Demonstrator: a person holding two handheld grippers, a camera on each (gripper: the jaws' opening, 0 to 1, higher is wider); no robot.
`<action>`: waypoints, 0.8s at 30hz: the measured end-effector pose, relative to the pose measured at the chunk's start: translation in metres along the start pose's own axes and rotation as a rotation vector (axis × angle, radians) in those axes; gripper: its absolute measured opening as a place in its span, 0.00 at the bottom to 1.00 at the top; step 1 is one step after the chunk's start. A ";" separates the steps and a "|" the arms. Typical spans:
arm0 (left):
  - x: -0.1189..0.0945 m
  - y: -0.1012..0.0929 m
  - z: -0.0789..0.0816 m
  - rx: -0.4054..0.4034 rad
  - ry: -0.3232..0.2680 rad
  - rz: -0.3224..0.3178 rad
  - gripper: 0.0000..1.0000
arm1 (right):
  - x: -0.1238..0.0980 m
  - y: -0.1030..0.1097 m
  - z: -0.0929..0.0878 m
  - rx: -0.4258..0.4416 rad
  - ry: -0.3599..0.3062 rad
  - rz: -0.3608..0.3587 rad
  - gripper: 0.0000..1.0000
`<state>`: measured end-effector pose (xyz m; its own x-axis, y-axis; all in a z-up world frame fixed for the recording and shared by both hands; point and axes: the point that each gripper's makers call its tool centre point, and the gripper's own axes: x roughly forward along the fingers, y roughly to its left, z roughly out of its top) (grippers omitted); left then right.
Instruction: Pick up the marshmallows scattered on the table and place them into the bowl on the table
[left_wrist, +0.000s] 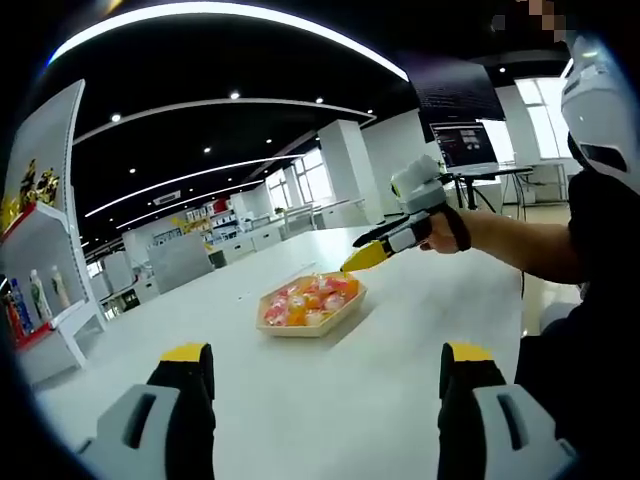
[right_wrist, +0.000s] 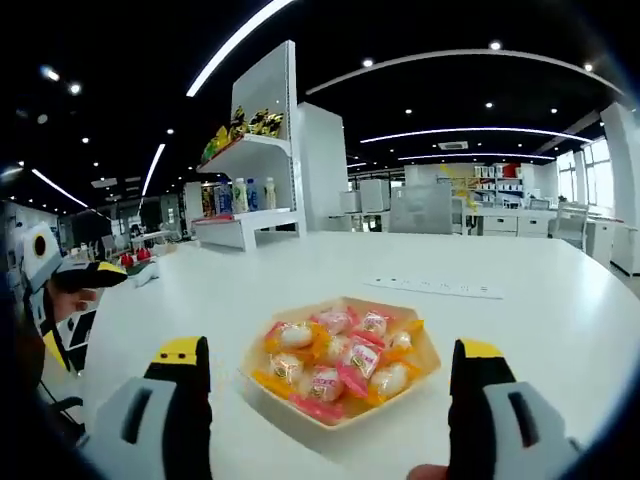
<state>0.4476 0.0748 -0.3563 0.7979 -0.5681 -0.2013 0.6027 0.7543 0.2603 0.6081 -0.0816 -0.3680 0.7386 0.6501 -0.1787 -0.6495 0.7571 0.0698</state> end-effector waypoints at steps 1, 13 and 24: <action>0.000 -0.001 0.000 0.003 0.000 0.000 0.93 | -0.006 0.002 -0.002 -0.016 0.005 0.000 0.97; -0.006 -0.017 0.002 -0.005 0.001 -0.016 0.93 | -0.088 0.029 -0.024 -0.038 0.047 0.059 0.97; -0.011 -0.045 0.009 -0.001 -0.007 -0.044 0.93 | -0.161 0.019 -0.037 -0.070 0.112 0.006 0.97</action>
<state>0.4122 0.0442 -0.3570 0.7704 -0.6033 -0.2061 0.6375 0.7285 0.2506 0.4706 -0.1743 -0.3740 0.7126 0.6401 -0.2871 -0.6676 0.7445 0.0028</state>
